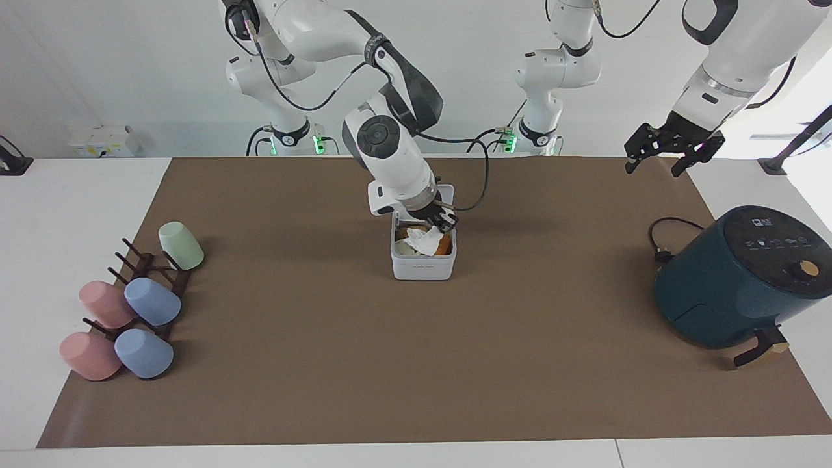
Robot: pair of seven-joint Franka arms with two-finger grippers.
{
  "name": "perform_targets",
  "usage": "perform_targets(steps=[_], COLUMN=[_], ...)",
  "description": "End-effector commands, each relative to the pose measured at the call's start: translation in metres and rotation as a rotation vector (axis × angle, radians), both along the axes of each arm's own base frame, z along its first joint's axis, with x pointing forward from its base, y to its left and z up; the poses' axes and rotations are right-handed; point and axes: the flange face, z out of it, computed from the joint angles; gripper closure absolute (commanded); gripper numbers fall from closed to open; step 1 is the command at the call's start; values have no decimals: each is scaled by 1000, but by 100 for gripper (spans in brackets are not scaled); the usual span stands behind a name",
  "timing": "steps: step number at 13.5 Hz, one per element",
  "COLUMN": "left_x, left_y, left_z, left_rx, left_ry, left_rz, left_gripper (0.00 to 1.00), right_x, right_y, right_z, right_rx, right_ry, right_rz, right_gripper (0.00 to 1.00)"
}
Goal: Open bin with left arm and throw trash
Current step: 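Lower the tissue into the bin and open the right gripper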
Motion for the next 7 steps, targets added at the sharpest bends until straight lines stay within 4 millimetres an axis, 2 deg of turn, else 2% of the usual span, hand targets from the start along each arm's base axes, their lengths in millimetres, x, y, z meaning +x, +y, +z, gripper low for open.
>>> perform_targets(steps=[1,4,6,7], left_x=[-7,-7,-7,-7], left_y=[1,3,4,4], left_z=[2,2,0,0], left_rx=[52,53,53,53], left_ry=[9,11,12,8], left_rz=[33,31,30,30], left_gripper=[0,0,0,0], right_x=[-3,7,14,19], right_y=[-6,-22,-43,-61], right_z=[7,21,34,42], right_rx=[23,24,-41,-102], right_ry=[-11,-57,-139,-200], right_rz=[-43,-51,35,129], right_gripper=[0,0,0,0])
